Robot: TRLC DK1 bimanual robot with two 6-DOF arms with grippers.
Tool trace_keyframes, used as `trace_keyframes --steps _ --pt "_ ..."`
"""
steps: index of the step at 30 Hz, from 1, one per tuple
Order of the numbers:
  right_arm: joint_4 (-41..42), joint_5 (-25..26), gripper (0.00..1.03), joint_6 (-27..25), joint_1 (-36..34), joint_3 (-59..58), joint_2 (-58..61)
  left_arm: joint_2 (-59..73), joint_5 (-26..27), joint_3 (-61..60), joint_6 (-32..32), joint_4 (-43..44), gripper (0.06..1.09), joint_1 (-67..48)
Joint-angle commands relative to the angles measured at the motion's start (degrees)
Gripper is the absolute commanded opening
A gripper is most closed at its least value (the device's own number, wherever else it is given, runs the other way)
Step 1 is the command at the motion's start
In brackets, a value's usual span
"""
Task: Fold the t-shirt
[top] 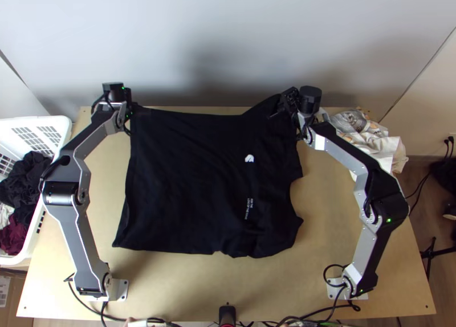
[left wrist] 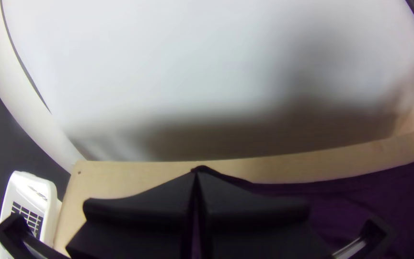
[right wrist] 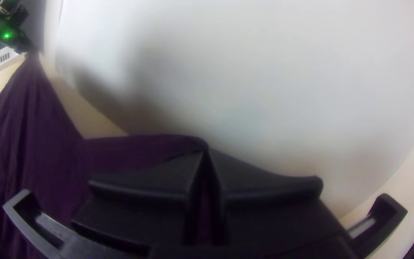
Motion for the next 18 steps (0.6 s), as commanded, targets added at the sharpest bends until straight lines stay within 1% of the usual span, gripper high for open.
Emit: trace_keyframes --steps 1,3,7,12,18 --pt "0.7 1.5 0.02 -0.8 0.2 3.3 2.5 3.2 -2.0 6.5 -0.8 -0.3 0.09 1.3" --pt "0.7 2.2 0.02 -1.6 0.2 4.8 3.8 4.6 -2.0 8.9 -0.6 -0.9 0.09 1.6" --pt "0.4 2.7 0.02 -1.5 0.4 7.1 5.2 7.0 -2.2 13.0 -0.6 -2.5 0.09 1.9" --pt "-0.4 2.7 0.02 -1.5 1.2 6.8 5.1 7.1 -2.1 11.9 -0.9 -3.8 0.09 1.9" --pt "0.0 2.7 0.02 -0.7 1.5 6.3 5.2 6.5 -2.1 9.5 -1.5 -3.2 0.09 2.0"
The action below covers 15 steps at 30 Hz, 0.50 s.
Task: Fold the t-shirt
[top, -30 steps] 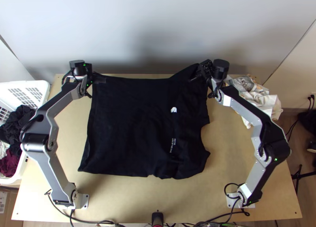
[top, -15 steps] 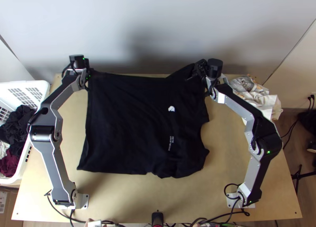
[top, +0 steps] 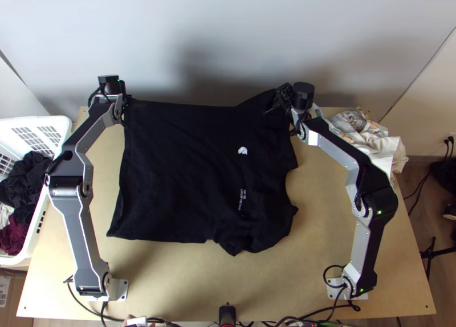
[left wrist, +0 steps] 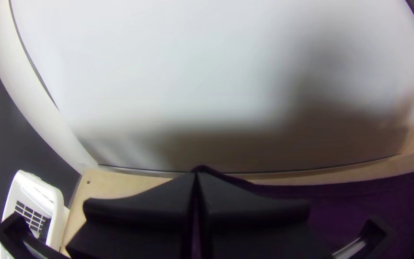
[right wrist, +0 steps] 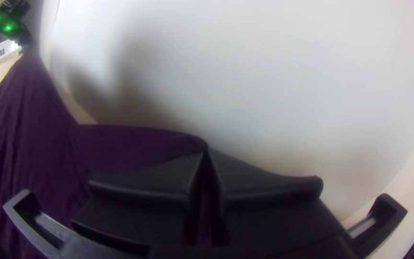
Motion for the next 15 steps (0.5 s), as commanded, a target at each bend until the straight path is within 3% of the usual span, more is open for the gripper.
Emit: trace_keyframes --steps 1,6,7,9,10,11,14,15 --pt "0.1 0.2 0.02 0.9 0.4 0.2 0.4 -0.1 0.0 -0.8 -1.1 0.1 0.09 0.2" --pt "-0.1 0.2 0.05 0.8 0.5 0.4 0.1 -2.1 0.2 -0.5 -3.2 -0.4 0.11 -0.5" --pt "-0.2 0.2 0.15 0.9 0.5 0.2 -0.2 -2.6 0.2 -0.4 -3.7 -1.1 0.24 -0.7" --pt "-1.1 0.3 0.44 1.9 0.5 0.0 -1.5 -3.4 0.8 0.4 -4.5 -5.3 0.86 -1.1" --pt "-1.3 0.9 0.54 2.0 0.8 -0.2 -2.3 -3.3 1.0 1.5 -5.2 -8.9 1.05 -1.2" --pt "-1.3 1.3 0.58 1.9 1.1 -0.7 -3.2 -3.5 1.2 2.2 -6.1 -12.0 1.04 -1.3" --pt "-1.3 1.3 0.91 1.2 1.6 -2.1 -5.4 -6.4 3.0 0.7 -8.0 -17.6 1.04 -1.4" --pt "-1.1 1.3 0.98 1.0 1.6 -2.7 -6.2 -8.4 3.4 -0.9 -8.2 -17.5 1.04 -1.4"
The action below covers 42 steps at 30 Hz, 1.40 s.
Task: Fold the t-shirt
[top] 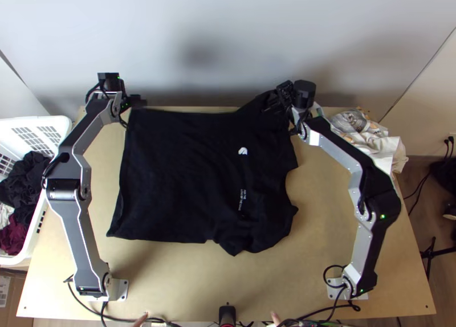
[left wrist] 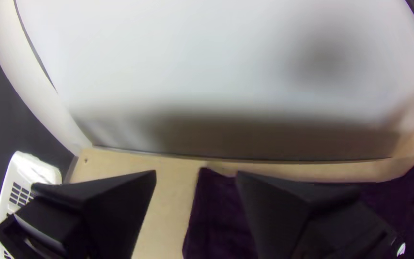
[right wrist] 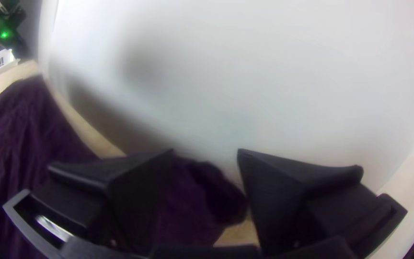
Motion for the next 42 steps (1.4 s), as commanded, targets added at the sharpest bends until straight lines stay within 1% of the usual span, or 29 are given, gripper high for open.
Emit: trace_keyframes --steps 1,5,7,10,12,14,17,22,24,27,29,31,35,39,42 --pt "-0.4 0.5 0.98 -0.4 0.7 -2.4 -4.4 -7.4 3.5 -3.5 -3.1 -7.5 1.04 -0.4" --pt "-0.9 0.9 0.98 0.1 1.0 -5.8 -10.2 -16.2 7.0 -9.2 -4.3 -7.7 1.04 -0.5" --pt "-3.4 2.5 0.98 0.1 2.0 -7.6 -13.5 -21.5 9.4 -12.5 -4.4 -9.3 1.04 -0.9" --pt "-12.3 3.8 0.98 0.1 4.0 -9.3 -17.6 -29.8 10.7 -19.2 -2.8 -12.6 1.04 -3.0" --pt "-19.4 3.8 0.98 0.1 5.6 -10.8 -20.3 -35.4 10.9 -24.4 -1.8 -13.7 1.04 -4.0" --pt "-26.2 3.8 0.98 0.0 7.5 -12.8 -23.3 -40.1 10.9 -28.2 -0.4 -16.9 1.04 -4.7" --pt "-31.6 3.8 0.98 1.5 9.7 -17.4 -29.8 -45.9 10.9 -32.5 1.4 -21.9 1.04 -4.9" --pt "-35.5 3.8 0.98 4.4 9.6 -24.3 -40.4 -52.8 10.8 -35.4 4.4 -30.6 1.04 -2.3" --pt "-36.9 3.8 0.98 4.4 8.9 -26.1 -43.2 -54.2 10.5 -36.7 5.7 -34.4 1.04 -0.2" --pt "-39.2 3.6 0.98 4.3 8.7 -27.7 -47.3 -56.2 10.3 -40.9 7.3 -37.6 1.04 2.7" --pt "-40.8 2.4 0.98 4.2 10.7 -28.9 -49.7 -58.0 10.3 -43.8 7.8 -39.4 1.04 3.4" --pt "-43.5 1.1 0.98 3.9 14.4 -30.0 -51.0 -59.8 10.3 -46.7 8.1 -41.3 1.04 3.2" --pt "-47.6 -1.2 0.98 4.1 20.9 -33.8 -52.5 -63.1 10.3 -50.6 6.8 -42.1 1.04 1.4" --pt "-48.9 -1.4 0.98 2.8 25.2 -37.8 -54.1 -63.7 10.4 -52.0 4.8 -42.8 1.04 0.4" --pt "-50.2 -1.4 0.98 0.6 27.6 -40.4 -54.7 -63.6 10.5 -53.3 4.0 -42.8 1.04 -0.1"
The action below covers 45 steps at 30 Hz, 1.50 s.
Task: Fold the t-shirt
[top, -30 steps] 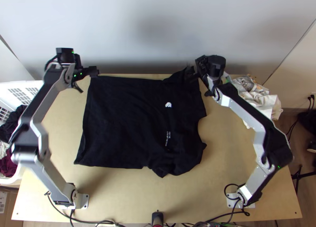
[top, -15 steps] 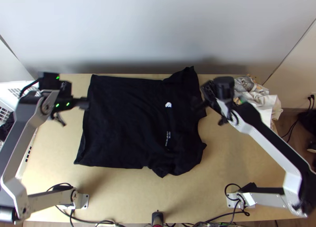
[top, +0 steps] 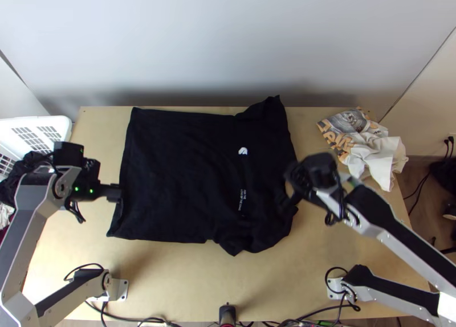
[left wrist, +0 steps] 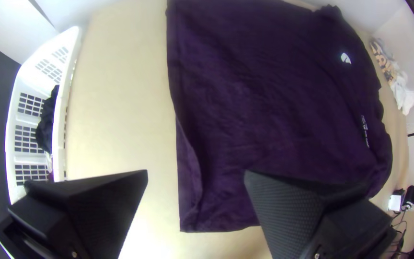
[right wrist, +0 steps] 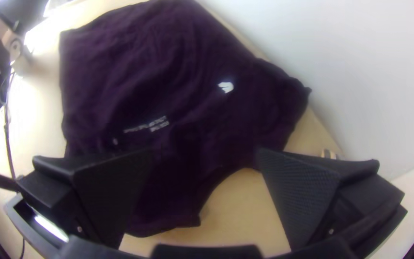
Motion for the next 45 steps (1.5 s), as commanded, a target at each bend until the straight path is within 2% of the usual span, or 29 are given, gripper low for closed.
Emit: trace_keyframes --steps 1,9,23,30,34,40,45 --pt "-3.9 -0.8 0.98 -3.4 7.2 -7.4 -2.7 -1.5 0.2 -4.4 -1.8 -1.3 1.04 -1.0" --pt "-3.5 -0.9 0.98 -3.0 11.9 -13.7 -4.5 -0.6 0.1 -5.0 -3.1 0.0 1.04 -1.9" --pt "3.4 -1.6 0.97 -1.9 25.4 -11.1 6.4 -0.1 -0.1 -5.1 -3.7 0.6 1.04 -1.0" --pt "6.9 -2.7 0.97 -1.9 27.5 -5.1 14.7 -0.2 -1.7 -6.1 -3.8 1.2 1.04 0.0" --pt "7.0 -3.5 0.96 -0.3 29.2 -2.6 17.6 -0.2 -2.2 -6.1 -3.6 1.8 1.04 0.6" --pt "4.7 -5.9 0.94 2.7 30.2 -2.4 17.6 -0.2 -3.3 -5.8 -3.4 2.2 1.04 0.9" --pt "3.7 -6.9 0.93 1.7 30.0 -4.3 17.4 0.0 -3.3 -6.4 -3.2 2.8 1.04 1.2"
